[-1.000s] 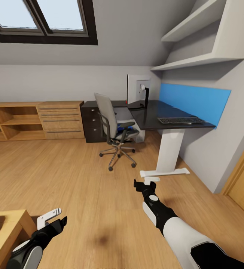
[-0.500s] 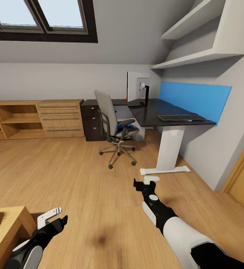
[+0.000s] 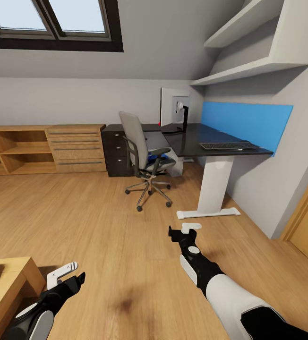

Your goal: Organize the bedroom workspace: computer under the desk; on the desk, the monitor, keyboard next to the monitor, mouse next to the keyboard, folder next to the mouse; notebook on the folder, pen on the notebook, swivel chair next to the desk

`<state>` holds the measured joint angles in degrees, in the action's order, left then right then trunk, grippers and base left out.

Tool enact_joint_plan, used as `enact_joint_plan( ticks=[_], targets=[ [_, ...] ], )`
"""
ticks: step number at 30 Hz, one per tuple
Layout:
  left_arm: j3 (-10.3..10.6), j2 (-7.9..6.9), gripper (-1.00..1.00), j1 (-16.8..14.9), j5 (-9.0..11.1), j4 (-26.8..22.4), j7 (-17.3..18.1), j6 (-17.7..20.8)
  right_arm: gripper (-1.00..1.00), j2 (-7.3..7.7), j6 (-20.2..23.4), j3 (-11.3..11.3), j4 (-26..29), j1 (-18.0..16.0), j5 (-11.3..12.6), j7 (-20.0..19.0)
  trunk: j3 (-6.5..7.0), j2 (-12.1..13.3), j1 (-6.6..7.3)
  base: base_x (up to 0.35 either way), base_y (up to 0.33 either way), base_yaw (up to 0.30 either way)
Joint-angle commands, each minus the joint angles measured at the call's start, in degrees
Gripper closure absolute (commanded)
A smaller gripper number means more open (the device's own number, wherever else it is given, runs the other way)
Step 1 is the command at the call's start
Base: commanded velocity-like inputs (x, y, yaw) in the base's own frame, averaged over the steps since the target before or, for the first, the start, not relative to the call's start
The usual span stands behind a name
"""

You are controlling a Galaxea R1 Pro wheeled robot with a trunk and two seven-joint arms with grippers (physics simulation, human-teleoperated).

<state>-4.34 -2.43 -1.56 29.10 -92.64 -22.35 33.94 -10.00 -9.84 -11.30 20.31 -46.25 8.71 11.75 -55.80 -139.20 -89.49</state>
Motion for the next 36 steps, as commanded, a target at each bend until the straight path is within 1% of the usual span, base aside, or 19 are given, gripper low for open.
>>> enact_joint_plan(
  ticks=[1, 9, 10, 13, 18, 21, 22, 23, 26, 29, 36],
  targets=[
    [0.0, -0.03, -1.00, 0.0, 0.6, -0.1, -0.5, 0.2, -1.00, 0.00, -0.3, -0.5, -0.1, -0.1, 0.6, 0.4, -0.06, 0.0, 0.01, 0.000, 0.000, 0.000],
    [0.0, -0.03, -1.00, 0.0, 0.6, -0.1, -0.4, 0.0, -1.00, 0.00, -0.3, -0.5, -0.2, 0.0, 0.5, 0.3, -0.06, 0.0, 0.01, 0.000, 0.000, 0.000],
    [0.1, -0.03, -1.00, 0.0, 0.5, -0.1, -0.4, -0.1, -1.00, 0.00, -0.4, -0.6, -0.1, 0.1, -0.5, 0.2, -0.06, 0.0, 0.01, 0.162, 0.000, 0.000],
    [0.1, -0.03, -1.00, 0.0, 0.5, 0.0, -0.4, -0.1, -1.00, 0.00, -0.4, -0.7, -0.1, 0.1, -2.0, 0.2, -0.06, 0.0, 0.01, 0.206, 0.000, 0.000],
    [0.3, -0.03, -1.00, 0.0, 0.4, 0.0, -0.4, 0.0, -1.00, 0.00, -0.5, -0.9, -0.1, 0.1, -2.6, 0.3, -0.06, 0.0, 0.01, 0.232, -0.026, 0.000],
    [1.8, -0.03, -1.00, 0.0, -0.5, 0.2, -0.4, 0.1, -1.00, 0.00, -1.5, -1.0, -0.1, 0.1, -2.7, 0.4, -0.06, 0.0, 0.01, 0.256, -0.117, 0.062],
    [2.6, -0.03, -1.00, 0.0, -1.0, 0.3, -0.5, 0.1, -1.00, 0.00, -2.2, -1.0, -0.1, 0.1, -2.7, 0.5, -0.06, 0.0, 0.01, 0.264, -0.141, 0.137],
    [3.7, -0.03, -1.00, 0.0, -2.7, 0.4, -0.5, 0.1, -1.00, 0.00, -3.6, -1.0, -0.2, 0.1, -2.7, 0.5, -0.06, 0.0, 0.01, 0.270, -0.156, 0.194],
    [4.0, -0.03, -1.00, 0.0, -3.3, 0.4, -0.5, 0.1, -1.00, 0.00, -4.0, -1.0, -0.2, 0.2, -2.7, 0.5, -0.06, 0.0, 0.01, 0.272, -0.157, 0.194],
    [4.1, -0.03, -1.00, 0.0, -3.5, 0.4, -0.5, 0.1, -1.00, 0.00, -4.1, -1.0, -0.2, 0.2, -2.8, 0.5, -0.06, 0.0, 0.01, 0.276, -0.153, 0.119],
    [4.2, -0.03, -1.00, 0.0, -3.6, 0.4, -0.5, 0.1, -1.00, 0.00, -4.2, -1.0, -0.1, 0.2, -2.9, 0.5, -0.06, 0.0, 0.01, 0.298, -0.091, 0.026]
  ],
)
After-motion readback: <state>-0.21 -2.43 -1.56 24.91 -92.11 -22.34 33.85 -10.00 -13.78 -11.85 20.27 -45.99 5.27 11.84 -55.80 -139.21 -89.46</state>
